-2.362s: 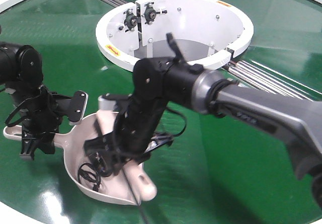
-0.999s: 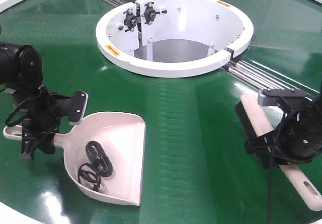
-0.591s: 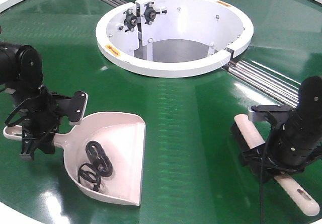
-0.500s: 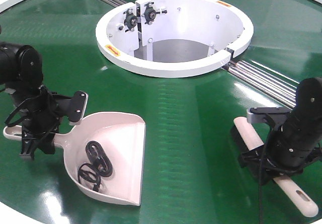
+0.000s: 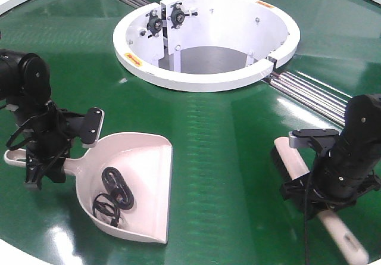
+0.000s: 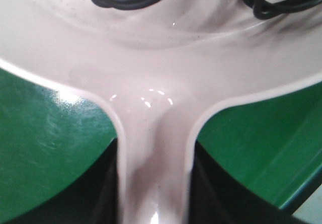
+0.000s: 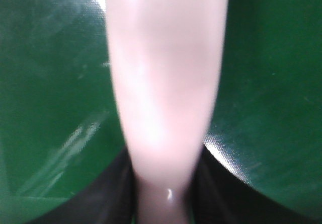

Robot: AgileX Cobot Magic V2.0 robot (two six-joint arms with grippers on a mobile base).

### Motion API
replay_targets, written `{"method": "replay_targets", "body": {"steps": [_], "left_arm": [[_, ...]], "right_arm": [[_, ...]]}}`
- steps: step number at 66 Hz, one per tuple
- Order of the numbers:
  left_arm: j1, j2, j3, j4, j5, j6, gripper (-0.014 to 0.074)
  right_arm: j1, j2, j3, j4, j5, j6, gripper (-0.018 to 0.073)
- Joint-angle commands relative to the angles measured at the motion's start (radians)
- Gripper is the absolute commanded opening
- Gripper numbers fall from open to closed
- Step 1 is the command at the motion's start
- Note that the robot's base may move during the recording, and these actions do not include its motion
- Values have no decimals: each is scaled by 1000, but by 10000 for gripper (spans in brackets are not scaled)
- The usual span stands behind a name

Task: Clean and inspect green conveyor with broom and dustpan
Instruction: 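Lift the brush away from the dustpan with the right gripper, then release the brush and dustpan and raise both grippers away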

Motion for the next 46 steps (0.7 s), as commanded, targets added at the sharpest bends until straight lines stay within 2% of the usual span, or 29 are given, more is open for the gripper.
{"method": "replay_targets", "body": {"steps": [1,7,13,40,46], "left_arm": [[-8,-46,-26,-45,10,-12,23],[-8,-46,-26,-52,15,-13,64],[-8,-46,-26,-51,15,-52,122],[-8,-50,-26,-50,3,-246,521],[-8,-65,-26,-51,3,-249,577]], "right_arm": [[-6,-29,-23,-5,6,-11,306],[-6,-29,-23,-5,3,-11,349],[-6,-29,-23,-7,6,-11,372],[-6,-45,-23,-8,23,-10,379],[-6,-70,-23,-11,22,-10,379]]}}
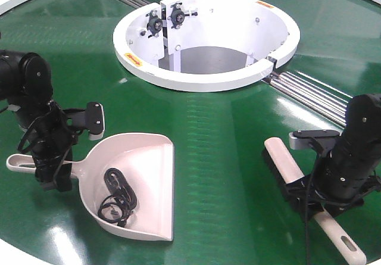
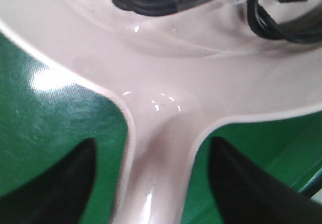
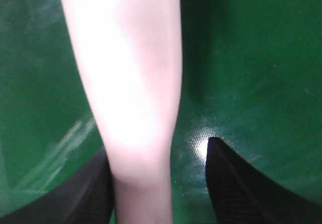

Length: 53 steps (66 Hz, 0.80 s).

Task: Clean and inspect green conveyor with broom and dustpan
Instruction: 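Release the brush and dustpan and raise both grippers away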

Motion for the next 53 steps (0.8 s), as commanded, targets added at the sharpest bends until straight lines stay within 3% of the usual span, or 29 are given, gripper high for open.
{"method": "replay_targets", "body": {"steps": [1,11,32,43,53], "left_arm": [[-8,-68,-26,-19,-3,-29,584],[-8,-117,-26,-38,8,-29,603],[-8,-303,-26,-164,39,-31,557],[-8,-426,-26,-198,27,-106,529],[-8,-538,-26,-299,-31,-147,495]], "right_arm": [[-6,-64,-23,-7,5,-10,379],[-6,-131,-23,-7,6,-10,379],[-6,-321,-23,-20,-26,-10,379],[-6,-482,-23,-18,-122,-10,379],[-6,-641,-23,-23,-192,-13,379]]}}
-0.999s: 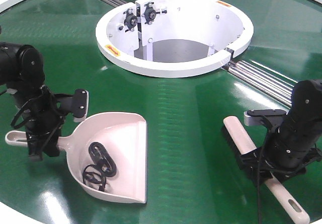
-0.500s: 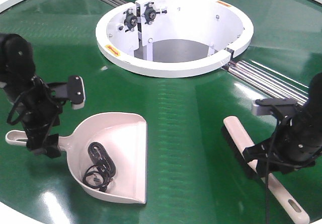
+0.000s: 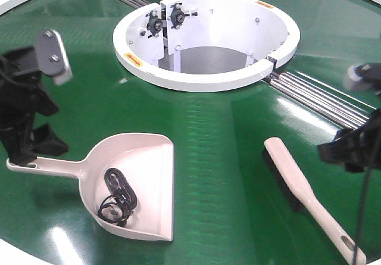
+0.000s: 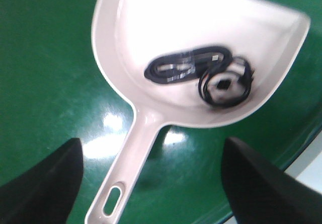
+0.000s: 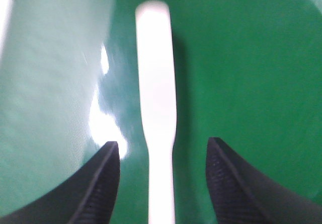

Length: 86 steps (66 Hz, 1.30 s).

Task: Clean and inspect green conveyor with broom and dustpan
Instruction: 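Release the brush and dustpan and raise both grippers away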

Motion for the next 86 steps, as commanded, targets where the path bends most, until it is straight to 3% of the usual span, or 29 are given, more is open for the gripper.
{"method": "replay_targets", "body": {"steps": [1,7,17,25,35,52,64,74,80,86], "left_arm": [[-8,-104,-26,-116,-75,-32,491],[-8,-158,-26,-182,-107,-48,467],[-8,-252,-20,-210,-137,-125,419],[-8,-357,54,-215,-268,-188,370],[-8,-522,285,-214,-503,-223,327],[-8,-851,741,-253,-891,-283,323],[-8,-918,963,-336,-1037,-330,323],[-8,-916,1043,-346,-1079,-331,323],[-8,-916,1051,-344,-1072,-330,254],[-8,-916,1051,-344,-1058,-330,24]], "right_arm": [[-6,-124,-24,-8,-82,-14,379],[-6,-221,-24,-12,-86,-35,379],[-6,-375,-24,-15,-112,-60,379],[-6,-489,-13,-15,-178,-60,379],[-6,-637,124,-22,-347,-61,379],[-6,-893,510,-15,-573,-68,379],[-6,-961,663,-15,-703,-69,379],[-6,-961,704,-15,-747,-69,374],[-6,-961,705,-16,-749,-69,287],[-6,-961,705,-16,-738,-69,58]]}}
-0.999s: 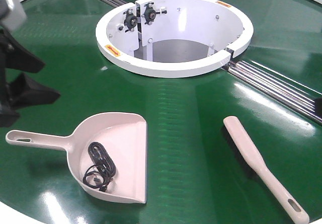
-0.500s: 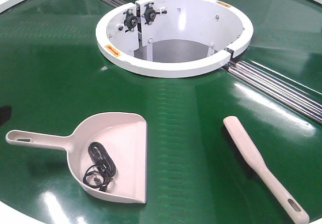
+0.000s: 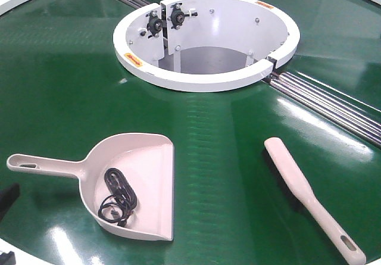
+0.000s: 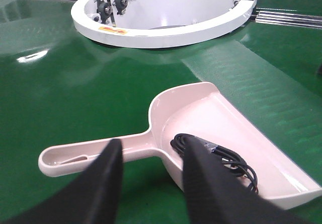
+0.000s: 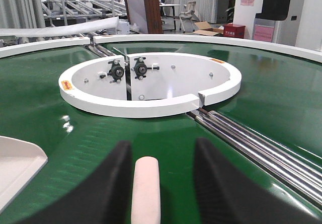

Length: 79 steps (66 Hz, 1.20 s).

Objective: Clean and inspect green conveyor with broom and dustpan

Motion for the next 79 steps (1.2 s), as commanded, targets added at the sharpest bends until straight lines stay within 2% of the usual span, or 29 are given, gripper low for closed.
{"method": "replay_targets", "body": {"steps": [1,2,14,52,61,64,68,79], "left_arm": [[-8,4,-27,-21,-58,-10,-9],[-8,4,-27,-21,-60,-10,-10],[-8,4,-27,-21,-99,-10,-8],[-8,4,-27,-21,-98,-10,-8],[-8,-5,-16,-21,-155,-13,-8],[-8,-28,-4,-5,-180,-43,-8],[-8,-65,26,65,-227,-139,-8],[-8,-182,182,411,-349,-494,-8]], "right_arm": [[-6,8,-24,-4,-71,-10,8],[-6,8,-24,-2,-69,-10,-20],[-6,8,-24,6,-65,5,-9],[-6,8,-24,6,-63,4,-10],[-6,8,-24,6,-63,4,-10],[-6,8,-24,6,-63,4,-10],[-6,8,-24,6,-63,4,-10],[-6,8,-24,6,-63,4,-10]]}}
